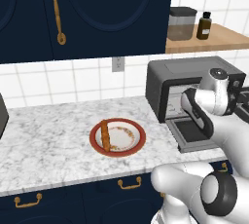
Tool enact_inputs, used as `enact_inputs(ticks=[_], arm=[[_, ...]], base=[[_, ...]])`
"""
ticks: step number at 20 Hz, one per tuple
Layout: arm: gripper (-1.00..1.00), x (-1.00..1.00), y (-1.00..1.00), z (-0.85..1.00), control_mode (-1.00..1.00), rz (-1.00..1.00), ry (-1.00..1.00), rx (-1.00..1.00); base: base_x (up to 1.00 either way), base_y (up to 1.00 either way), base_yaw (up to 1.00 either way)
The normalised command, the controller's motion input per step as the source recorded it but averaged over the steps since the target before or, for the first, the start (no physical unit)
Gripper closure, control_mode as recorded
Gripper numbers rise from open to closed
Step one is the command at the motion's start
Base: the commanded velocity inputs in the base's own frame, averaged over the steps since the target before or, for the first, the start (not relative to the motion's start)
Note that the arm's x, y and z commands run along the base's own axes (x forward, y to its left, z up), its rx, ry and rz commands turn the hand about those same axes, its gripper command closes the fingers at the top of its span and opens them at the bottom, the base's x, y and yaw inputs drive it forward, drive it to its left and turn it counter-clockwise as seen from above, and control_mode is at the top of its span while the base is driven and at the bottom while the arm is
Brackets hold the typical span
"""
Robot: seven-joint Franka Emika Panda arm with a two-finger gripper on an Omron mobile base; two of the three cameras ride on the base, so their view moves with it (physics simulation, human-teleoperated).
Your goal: Pick up the kebab skewer and baguette bread, and place them inside the toaster oven. Close the toaster oven door and start by setting the timer.
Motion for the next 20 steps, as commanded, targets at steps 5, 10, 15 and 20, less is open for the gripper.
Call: enact_inputs(ticks=[5,10,15,20], arm=[[1.00,0.36,-0.04,-0.13,-1.00,-0.06,-0.02,0.00],[1.00,0.19,-0.18,-0.11,-1.00,0.00,0.00,0.00],[1.00,0.17,-0.09,-0.14,-1.00,0.00,0.00,0.00],[1.00,0.19,0.00,-0.03,-1.00,0.00,0.00,0.00]], base=[[0.00,0.00,0.00],[0.00,0.00,0.00],[0.00,0.00,0.00],[0.00,0.00,0.00]])
